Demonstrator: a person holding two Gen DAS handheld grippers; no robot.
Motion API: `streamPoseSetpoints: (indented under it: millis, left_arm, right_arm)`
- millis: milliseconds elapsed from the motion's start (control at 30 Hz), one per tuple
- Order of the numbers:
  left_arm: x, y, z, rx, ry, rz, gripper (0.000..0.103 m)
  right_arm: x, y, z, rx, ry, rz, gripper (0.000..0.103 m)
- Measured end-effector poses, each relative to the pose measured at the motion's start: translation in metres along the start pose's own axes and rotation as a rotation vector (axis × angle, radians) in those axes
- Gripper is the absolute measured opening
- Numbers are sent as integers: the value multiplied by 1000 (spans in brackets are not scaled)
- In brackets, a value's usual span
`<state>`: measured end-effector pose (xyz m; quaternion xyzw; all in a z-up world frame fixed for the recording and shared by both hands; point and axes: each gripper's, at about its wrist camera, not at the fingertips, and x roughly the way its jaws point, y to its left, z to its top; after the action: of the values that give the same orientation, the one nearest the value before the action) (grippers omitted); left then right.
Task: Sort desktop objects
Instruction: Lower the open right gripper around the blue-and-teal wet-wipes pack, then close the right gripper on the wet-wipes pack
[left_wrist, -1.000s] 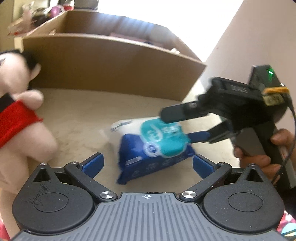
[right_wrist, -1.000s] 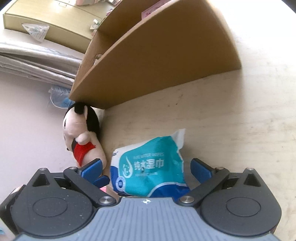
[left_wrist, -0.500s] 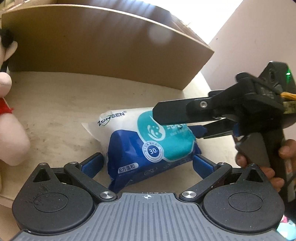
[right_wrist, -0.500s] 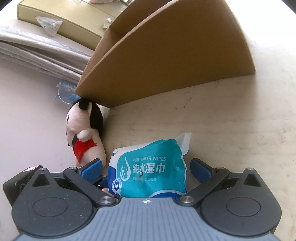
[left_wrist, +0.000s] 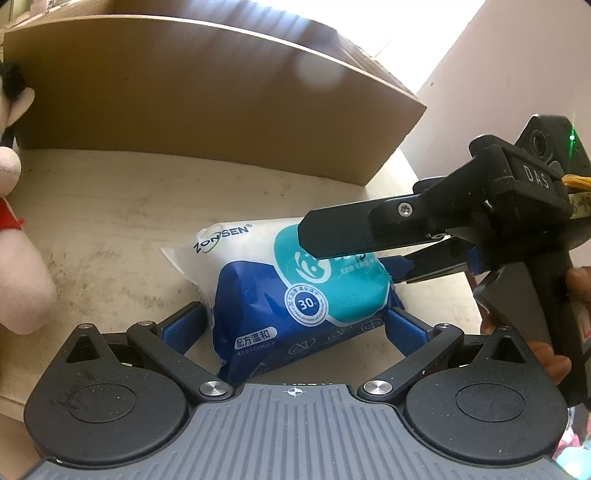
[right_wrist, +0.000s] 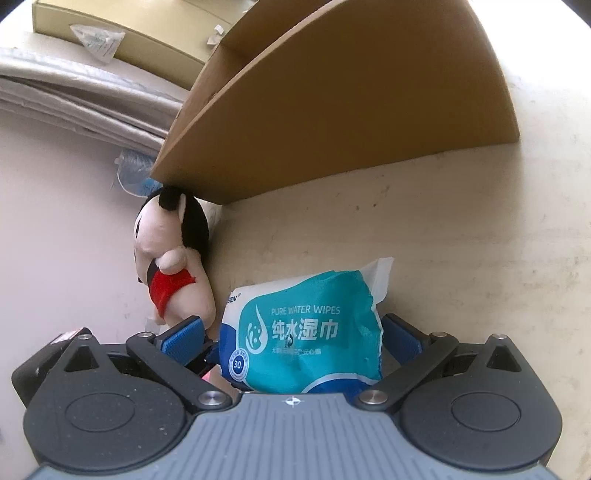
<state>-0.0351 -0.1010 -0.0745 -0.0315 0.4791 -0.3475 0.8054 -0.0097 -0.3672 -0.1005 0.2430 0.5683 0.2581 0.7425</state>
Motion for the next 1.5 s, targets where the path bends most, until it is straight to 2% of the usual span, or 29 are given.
streamPoseSetpoints:
  millis: [500, 833, 1067, 1300, 1367, 1500]
  left_arm:
    - [0, -7, -13, -8, -27, -8, 103]
    - [2, -17, -20, -1, -25, 14, 103]
    - [4, -23, -25, -6, -29, 17, 103]
    - [4, -25, -31, -22, -36, -4, 103]
    - [4, -26, -32, -22, -37, -7, 103]
    - [6, -30, -35, -6, -34, -7, 103]
  right_arm:
    - [4, 12, -2, -123, 43, -37, 103]
    - [0, -8, 6, 30, 36, 46, 103]
    - [-1, -4, 7, 45, 61, -1, 103]
    - [-19, -1, -9, -4, 5, -69, 103]
    - [-22, -2, -13, -7, -11, -75, 100]
    - [-21, -4, -19, 2, -29, -70, 86]
